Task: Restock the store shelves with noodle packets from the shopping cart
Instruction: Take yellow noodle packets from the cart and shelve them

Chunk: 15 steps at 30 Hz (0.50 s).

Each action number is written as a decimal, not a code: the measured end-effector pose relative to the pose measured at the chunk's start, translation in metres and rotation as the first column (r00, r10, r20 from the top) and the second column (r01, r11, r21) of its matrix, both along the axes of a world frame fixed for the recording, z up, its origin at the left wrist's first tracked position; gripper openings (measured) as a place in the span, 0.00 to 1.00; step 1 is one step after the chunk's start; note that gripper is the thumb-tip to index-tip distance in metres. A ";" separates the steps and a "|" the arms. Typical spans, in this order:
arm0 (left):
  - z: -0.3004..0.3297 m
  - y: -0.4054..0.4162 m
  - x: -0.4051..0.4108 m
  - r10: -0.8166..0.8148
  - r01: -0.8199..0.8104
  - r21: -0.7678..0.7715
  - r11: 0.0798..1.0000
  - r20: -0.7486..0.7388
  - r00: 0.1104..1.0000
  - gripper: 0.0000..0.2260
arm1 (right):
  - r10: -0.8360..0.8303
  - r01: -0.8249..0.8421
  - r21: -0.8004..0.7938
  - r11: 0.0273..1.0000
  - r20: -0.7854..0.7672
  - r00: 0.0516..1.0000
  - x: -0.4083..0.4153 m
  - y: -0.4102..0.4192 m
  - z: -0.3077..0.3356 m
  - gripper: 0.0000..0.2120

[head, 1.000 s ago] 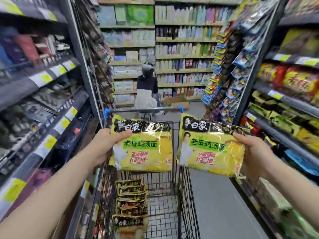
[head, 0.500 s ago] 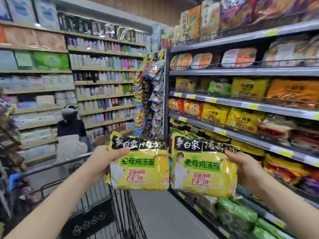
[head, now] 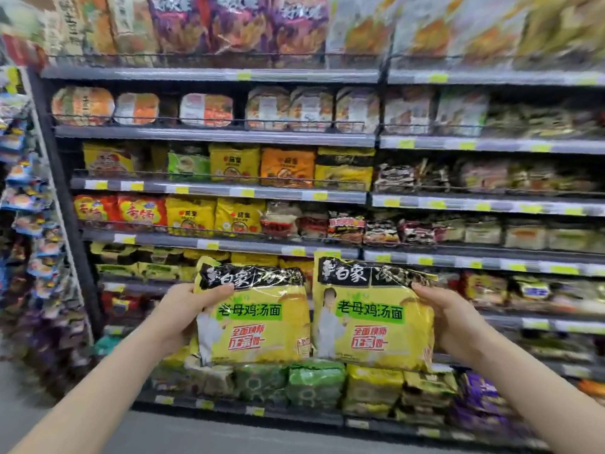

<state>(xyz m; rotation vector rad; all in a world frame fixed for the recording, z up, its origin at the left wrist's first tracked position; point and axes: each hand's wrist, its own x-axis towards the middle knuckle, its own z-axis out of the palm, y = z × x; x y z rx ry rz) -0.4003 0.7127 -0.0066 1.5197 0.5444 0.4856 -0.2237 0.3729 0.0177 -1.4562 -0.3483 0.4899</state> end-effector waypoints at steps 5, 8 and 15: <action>0.001 -0.048 0.090 -0.235 0.234 -0.018 0.972 -0.008 0.972 0.33 | -0.208 0.208 0.020 0.978 0.001 0.978 0.014 -0.090 0.000 0.15; 0.014 -0.106 0.123 -0.333 0.333 0.008 0.943 0.040 0.942 0.31 | -0.308 0.309 0.052 0.950 -0.018 0.951 0.021 -0.139 -0.004 0.12; 0.007 -0.196 0.216 -0.476 0.475 0.058 0.878 -0.002 0.880 0.37 | -0.427 0.428 0.050 0.902 -0.034 0.904 0.051 -0.236 -0.004 0.14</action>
